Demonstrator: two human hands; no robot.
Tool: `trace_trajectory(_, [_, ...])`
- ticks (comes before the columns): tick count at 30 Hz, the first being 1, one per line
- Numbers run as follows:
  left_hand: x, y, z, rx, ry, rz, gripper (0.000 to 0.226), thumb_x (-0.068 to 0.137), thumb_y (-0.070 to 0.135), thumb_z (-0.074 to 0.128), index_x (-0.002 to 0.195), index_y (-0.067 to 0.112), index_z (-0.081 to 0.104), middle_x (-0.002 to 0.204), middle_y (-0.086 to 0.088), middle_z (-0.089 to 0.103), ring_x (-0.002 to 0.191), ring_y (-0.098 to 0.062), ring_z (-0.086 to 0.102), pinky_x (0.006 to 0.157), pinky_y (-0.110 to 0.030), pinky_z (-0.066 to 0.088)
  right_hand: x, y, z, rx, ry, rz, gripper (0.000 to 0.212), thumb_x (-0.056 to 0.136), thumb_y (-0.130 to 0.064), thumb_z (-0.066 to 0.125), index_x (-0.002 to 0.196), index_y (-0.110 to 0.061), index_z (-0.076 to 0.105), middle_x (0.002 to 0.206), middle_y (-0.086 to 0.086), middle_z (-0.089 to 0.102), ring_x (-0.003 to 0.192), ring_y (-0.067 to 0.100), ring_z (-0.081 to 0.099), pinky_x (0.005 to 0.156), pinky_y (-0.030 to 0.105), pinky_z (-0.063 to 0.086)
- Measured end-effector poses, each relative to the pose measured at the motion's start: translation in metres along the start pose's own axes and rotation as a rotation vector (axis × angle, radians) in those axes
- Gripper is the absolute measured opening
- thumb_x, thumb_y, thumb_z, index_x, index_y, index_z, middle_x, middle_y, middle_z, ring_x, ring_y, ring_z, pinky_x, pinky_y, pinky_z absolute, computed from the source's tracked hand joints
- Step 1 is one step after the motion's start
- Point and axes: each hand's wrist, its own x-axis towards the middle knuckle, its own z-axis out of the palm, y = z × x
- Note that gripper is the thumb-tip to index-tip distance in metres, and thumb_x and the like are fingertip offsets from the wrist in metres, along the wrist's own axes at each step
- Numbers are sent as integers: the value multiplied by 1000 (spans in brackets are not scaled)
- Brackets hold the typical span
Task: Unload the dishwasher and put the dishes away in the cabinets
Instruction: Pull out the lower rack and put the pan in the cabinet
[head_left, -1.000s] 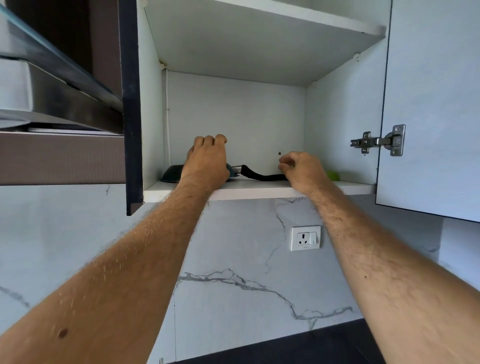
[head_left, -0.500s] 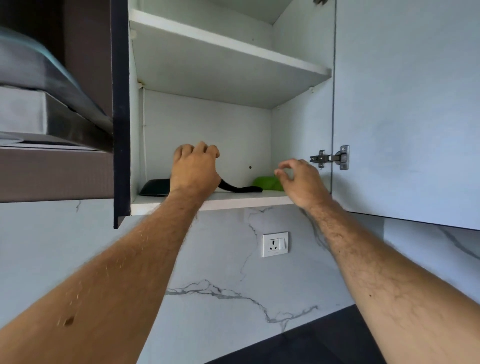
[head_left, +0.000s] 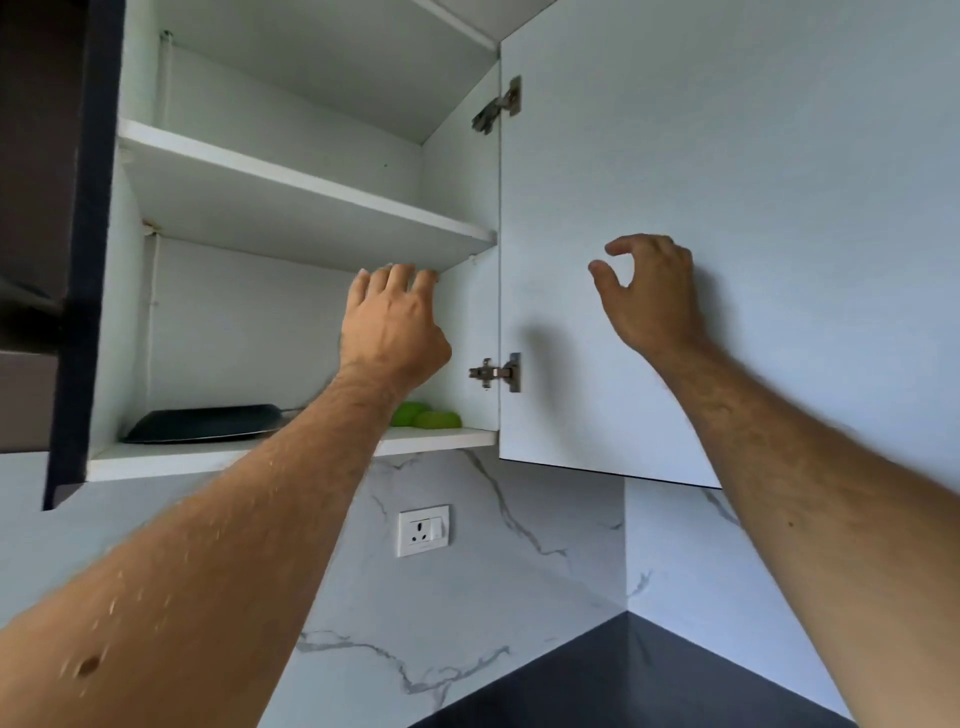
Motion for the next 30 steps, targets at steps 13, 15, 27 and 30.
trace_trajectory(13, [-7,164,-45,-200,-29,38,63,81,19,54,143,23,42,162,-7,15,147,-28,17,121,-40,16,17,65,-155,-124,171,-9,32,91,-33,59,117,-16,63,134,6,50,135,26,33,102,23,30])
trace_trajectory(15, [-10,186,-52,-208,-37,69,63,82,18,53,143,22,41,162,-7,14,148,-27,14,122,-38,12,15,75,-171,-172,183,4,33,89,-32,60,118,-16,63,141,8,44,139,29,29,111,33,30])
trace_trajectory(27, [-38,218,-68,-127,-110,112,62,83,18,53,144,19,41,161,-8,15,148,-27,14,123,-38,12,-6,99,-196,-188,-17,108,38,82,-14,63,117,-27,64,151,8,28,126,41,37,112,49,27])
trace_trajectory(30, [-45,213,-75,-113,-140,94,62,84,17,52,144,18,39,161,-8,14,148,-28,13,122,-38,13,-11,87,-202,-200,51,86,47,76,2,57,114,-24,64,139,10,37,117,38,43,107,46,36])
